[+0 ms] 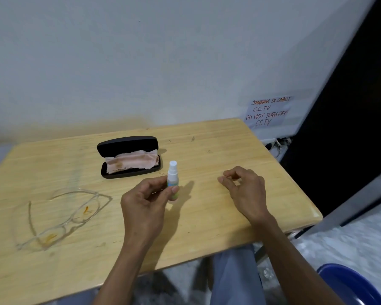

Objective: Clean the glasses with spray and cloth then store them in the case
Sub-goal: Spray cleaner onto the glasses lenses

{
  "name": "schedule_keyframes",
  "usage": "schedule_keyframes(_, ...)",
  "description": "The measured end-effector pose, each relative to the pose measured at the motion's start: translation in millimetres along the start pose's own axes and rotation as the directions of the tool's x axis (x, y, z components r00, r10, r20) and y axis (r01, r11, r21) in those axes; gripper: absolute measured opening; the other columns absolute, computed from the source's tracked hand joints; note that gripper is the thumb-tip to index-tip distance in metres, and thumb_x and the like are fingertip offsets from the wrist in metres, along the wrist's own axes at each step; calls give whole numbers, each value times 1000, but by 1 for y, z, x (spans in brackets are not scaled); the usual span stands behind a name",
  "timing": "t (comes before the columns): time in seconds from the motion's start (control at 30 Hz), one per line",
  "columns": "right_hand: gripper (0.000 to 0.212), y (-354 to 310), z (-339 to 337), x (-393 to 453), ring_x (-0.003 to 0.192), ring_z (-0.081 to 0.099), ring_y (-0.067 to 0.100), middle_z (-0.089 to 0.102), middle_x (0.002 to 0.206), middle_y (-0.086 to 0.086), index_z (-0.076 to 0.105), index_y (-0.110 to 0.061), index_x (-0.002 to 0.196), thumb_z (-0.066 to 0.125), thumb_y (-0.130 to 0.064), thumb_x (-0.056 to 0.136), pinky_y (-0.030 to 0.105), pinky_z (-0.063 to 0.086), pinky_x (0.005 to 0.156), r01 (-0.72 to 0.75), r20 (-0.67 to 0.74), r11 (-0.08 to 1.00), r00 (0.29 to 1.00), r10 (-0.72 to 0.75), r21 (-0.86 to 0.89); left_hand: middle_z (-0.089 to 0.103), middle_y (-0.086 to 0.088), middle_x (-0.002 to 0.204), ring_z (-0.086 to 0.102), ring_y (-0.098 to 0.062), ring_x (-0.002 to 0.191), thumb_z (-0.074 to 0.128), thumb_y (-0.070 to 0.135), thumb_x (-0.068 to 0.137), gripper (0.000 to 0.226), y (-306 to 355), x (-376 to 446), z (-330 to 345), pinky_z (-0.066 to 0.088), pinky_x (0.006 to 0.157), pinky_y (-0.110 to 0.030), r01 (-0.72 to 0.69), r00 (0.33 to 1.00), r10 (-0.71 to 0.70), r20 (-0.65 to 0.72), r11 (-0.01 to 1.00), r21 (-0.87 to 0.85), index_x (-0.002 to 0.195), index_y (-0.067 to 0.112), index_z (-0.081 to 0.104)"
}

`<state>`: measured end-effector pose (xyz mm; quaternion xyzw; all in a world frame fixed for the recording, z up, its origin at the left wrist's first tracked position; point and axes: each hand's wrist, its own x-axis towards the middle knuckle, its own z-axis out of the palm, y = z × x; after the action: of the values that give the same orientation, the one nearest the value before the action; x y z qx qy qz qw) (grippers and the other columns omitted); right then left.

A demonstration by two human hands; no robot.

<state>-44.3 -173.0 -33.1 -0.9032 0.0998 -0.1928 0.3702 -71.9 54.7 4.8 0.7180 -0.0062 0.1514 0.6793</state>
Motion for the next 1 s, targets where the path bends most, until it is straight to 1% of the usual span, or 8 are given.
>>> schedule_keyframes(0.13, 18, -14, -7, -8, 97, 64, 18, 74, 101, -8, 74, -23, 95, 81, -33, 81, 47, 52, 87, 106, -63, 992, 992, -110, -64, 78, 0, 80, 73, -8, 66, 81, -2, 72, 24, 0, -2, -1, 54, 62, -14, 23, 1000, -23, -6, 999, -30, 92, 7, 75)
schedule_keyframes(0.27, 24, -61, -19, -25, 92, 66, 5, 73, 97, -18, 75, -30, 107, 76, -38, 84, 27, 52, 84, 134, -26, 964, 991, -132, 230, 78, -2, 79, 74, -17, 65, 82, -2, 71, 23, 3, -4, -2, 56, 63, -20, 34, 999, -34, -12, 999, -42, 91, 9, 76)
schedule_keyframes(0.37, 36, -94, -15, -39, 97, 67, 7, 74, 102, -17, 70, -35, 119, 76, -38, 84, 14, 49, 81, 215, 59, 908, 966, -252, 360, 79, -2, 80, 74, -21, 66, 82, 0, 73, 23, 8, -7, -4, 58, 64, -24, 37, 999, -37, 3, 998, -48, 93, 9, 76)
schedule_keyframes(0.53, 39, -110, 5, -50, 94, 67, 9, 72, 101, -15, 68, -32, 125, 77, -29, 87, 20, 52, 80, 335, -1, 867, 933, -360, 369, 78, 0, 79, 73, -21, 64, 81, 3, 73, 19, 16, -14, -12, 58, 63, -25, 19, 1000, -19, -15, 999, -43, 89, 12, 76)
schedule_keyframes(0.67, 37, -119, 14, -54, 91, 68, 3, 73, 96, -10, 69, -28, 123, 77, -25, 87, 13, 50, 79, 391, -44, 850, 914, -403, 351, 78, 3, 78, 74, -16, 64, 82, 5, 73, 20, 18, -16, -22, 57, 62, -22, 17, 998, -18, -59, 1000, -15, 86, 18, 76)
schedule_keyframes(0.83, 30, -135, 22, -54, 95, 68, 0, 73, 99, -16, 69, -28, 119, 73, -23, 90, 24, 56, 83, 352, 18, 843, 920, -392, 407, 79, 3, 83, 76, -15, 73, 86, 12, 71, 23, 19, -14, -39, 61, 72, -35, 34, 999, -33, -37, 999, 16, 93, 15, 78)
schedule_keyframes(0.93, 28, -142, 28, -52, 98, 69, 1, 70, 102, -17, 67, -25, 118, 69, -15, 93, 30, 60, 86, 254, 58, 816, 942, -331, 519, 77, 11, 94, 71, -1, 91, 89, 31, 65, 38, 19, -14, -65, 57, 82, -24, 8, 998, 4, -69, 985, 174, 101, 22, 78)
schedule_keyframes(1.0, 26, -147, 31, -53, 95, 70, -1, 67, 98, -17, 64, -25, 118, 63, -12, 95, 28, 61, 82, 168, 97, 784, 956, -278, 597, 75, 14, 95, 67, 4, 90, 86, 34, 70, 34, 20, -13, -93, 52, 79, -16, -63, 980, 124, -153, 934, 352, 102, 25, 77)
